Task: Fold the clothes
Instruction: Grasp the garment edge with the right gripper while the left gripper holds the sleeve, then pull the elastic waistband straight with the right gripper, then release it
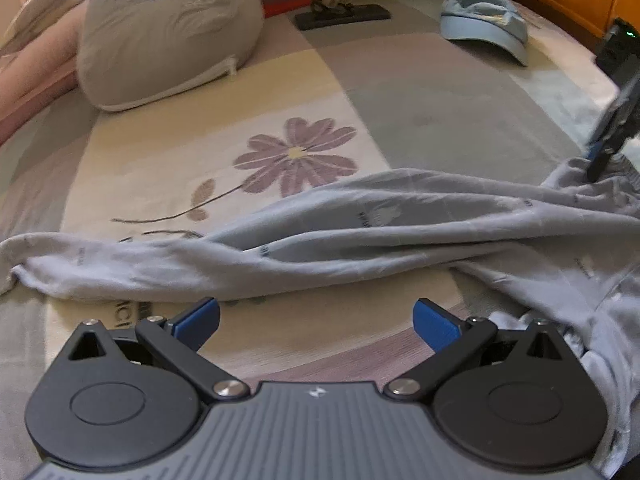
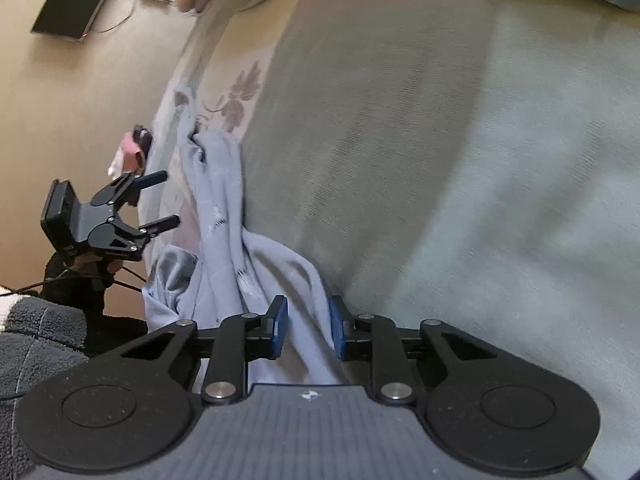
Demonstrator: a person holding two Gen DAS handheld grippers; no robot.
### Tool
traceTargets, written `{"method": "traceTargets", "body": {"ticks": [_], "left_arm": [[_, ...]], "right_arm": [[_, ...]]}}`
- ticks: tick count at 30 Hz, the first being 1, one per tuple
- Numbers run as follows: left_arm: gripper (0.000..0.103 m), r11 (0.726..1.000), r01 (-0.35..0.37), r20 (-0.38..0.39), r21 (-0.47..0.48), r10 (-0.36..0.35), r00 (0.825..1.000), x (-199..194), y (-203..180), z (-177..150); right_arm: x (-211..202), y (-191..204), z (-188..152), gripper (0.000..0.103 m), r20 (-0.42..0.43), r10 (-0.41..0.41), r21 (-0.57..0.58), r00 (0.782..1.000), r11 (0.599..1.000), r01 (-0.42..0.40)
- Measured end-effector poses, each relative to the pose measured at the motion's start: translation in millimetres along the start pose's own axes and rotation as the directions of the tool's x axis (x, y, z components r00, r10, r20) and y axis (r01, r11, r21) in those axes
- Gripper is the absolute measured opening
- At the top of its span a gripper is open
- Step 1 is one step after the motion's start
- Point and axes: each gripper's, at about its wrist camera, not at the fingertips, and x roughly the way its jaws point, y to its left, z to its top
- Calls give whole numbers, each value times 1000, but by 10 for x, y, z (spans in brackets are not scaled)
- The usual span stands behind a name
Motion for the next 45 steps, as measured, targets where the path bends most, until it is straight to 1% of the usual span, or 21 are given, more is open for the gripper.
{"method": "traceTargets", "body": {"ticks": [1,4,7,10,12,15,18,20,22,25,26,28,32,34,35,37,40,41,42,44,45], "left_arm": [[102,1000,1,9,14,-1,1000,-12,-27,14],[102,999,-1,25,36,0,1000,-39,-64,34],[102,1000,-7,19,18,6,1000,-32,-26,22],[102,1000,-11,21,4,10,1000,-43,5,16],[102,1000,-11,30,8,10,999,-67,11,20],[102,1000,-10,43,12,10,999,-101,20,25],[102,1000,-11,43,-1,11,999,-106,30,20],[102,1000,-7,44,-2,7,999,-108,29,16],[102,1000,-1,46,-1,1,999,-108,26,14],[102,1000,7,49,1,-7,999,-108,22,12],[102,1000,9,49,2,-9,999,-108,21,11],[102,1000,15,51,3,-15,999,-108,18,9],[102,1000,26,55,6,-26,998,-108,13,6],[102,999,31,57,7,-31,998,-108,10,4],[102,999,34,58,8,-34,998,-108,9,3],[102,999,40,59,12,-41,997,-108,-1,4],[102,998,51,61,28,-53,997,-112,-46,18],[102,998,51,62,33,-53,997,-121,-57,21],[102,998,50,64,38,-52,997,-132,-68,23],[102,998,46,68,44,-49,996,-155,-74,21],[102,998,45,69,43,-48,996,-164,-69,19]], "right_arm": [[72,44,53,23,-3,2,-23,1000,1000,-2],[205,219,174,0,-15,-73,-114,997,991,71],[192,324,158,0,7,-147,-162,989,976,146],[34,416,114,3,112,-239,-183,965,949,256],[-171,376,133,3,213,-302,-128,929,934,333],[-426,324,152,3,321,-375,-59,870,908,414],[-539,294,166,3,373,-423,-17,826,887,462],[-585,235,182,2,382,-462,15,800,869,495],[-615,138,189,2,386,-515,66,765,843,534],[-641,-26,166,4,376,-547,156,748,833,531],[-644,-48,148,9,377,-552,172,744,831,529],[-657,33,95,17,396,-578,188,714,812,553],[-892,232,-202,29,492,-574,217,655,809,546],[-994,232,-416,37,508,-580,260,637,808,528],[-1005,215,-538,41,512,-580,281,633,810,515],[-974,149,-804,45,515,-573,314,637,818,482],[-823,29,-1052,46,511,-563,348,649,826,444],[-768,29,-1119,46,515,-568,347,642,823,450],[-713,69,-1156,45,534,-580,335,615,813,476],[-654,150,-1142,20,529,-596,323,604,799,507],[-623,194,-1133,20,524,-610,315,595,787,531]]}}
